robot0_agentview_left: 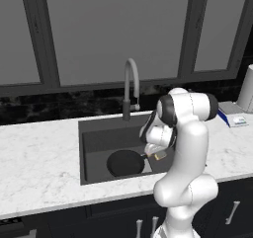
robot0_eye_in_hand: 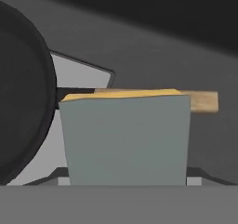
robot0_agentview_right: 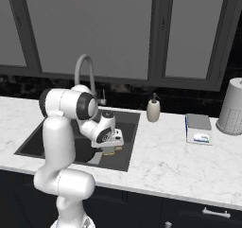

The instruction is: Pick the pan and sponge and place them into the sink. Then turn on the water.

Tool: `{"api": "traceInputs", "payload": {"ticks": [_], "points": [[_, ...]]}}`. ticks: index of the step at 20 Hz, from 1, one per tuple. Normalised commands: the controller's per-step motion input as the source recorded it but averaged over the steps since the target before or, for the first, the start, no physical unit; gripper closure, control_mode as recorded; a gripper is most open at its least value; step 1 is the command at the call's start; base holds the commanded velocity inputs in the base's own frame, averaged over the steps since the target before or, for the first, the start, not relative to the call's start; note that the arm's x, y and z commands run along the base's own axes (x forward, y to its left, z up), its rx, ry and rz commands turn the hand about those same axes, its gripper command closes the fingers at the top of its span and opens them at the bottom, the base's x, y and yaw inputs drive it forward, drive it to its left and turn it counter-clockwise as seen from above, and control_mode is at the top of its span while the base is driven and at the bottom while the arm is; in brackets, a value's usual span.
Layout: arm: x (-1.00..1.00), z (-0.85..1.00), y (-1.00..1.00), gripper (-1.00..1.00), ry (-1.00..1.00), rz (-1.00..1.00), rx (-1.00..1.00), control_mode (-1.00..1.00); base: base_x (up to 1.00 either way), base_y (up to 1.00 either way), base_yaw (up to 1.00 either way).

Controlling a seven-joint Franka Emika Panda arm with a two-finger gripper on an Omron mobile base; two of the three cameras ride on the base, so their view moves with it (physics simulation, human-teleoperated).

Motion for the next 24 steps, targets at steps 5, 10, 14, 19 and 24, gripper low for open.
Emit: {"api": "traceInputs", "payload": {"ticks": [5,10,14,19,24], "points": [[0.04,-0.05,0.04,-1.00,0.00,0.00,0.00,-1.00,0.00,0.00,0.00],[0.00,0.00,0.00,-1.00,-0.01,0.00,0.00,-1.00,0.00,0.00,0.00],[0.00,0.01,0.00,-1.00,-0.13,0.00,0.00,-1.00,0.00,0.00,0.00],[-0.32,0.39,0.00,-1.00,-0.26,0.00,0.02,-1.00,0.00,0.00,0.00],[-0.53,0.79,0.00,-1.00,-0.30,0.00,0.09,-1.00,0.00,0.00,0.00]]}}
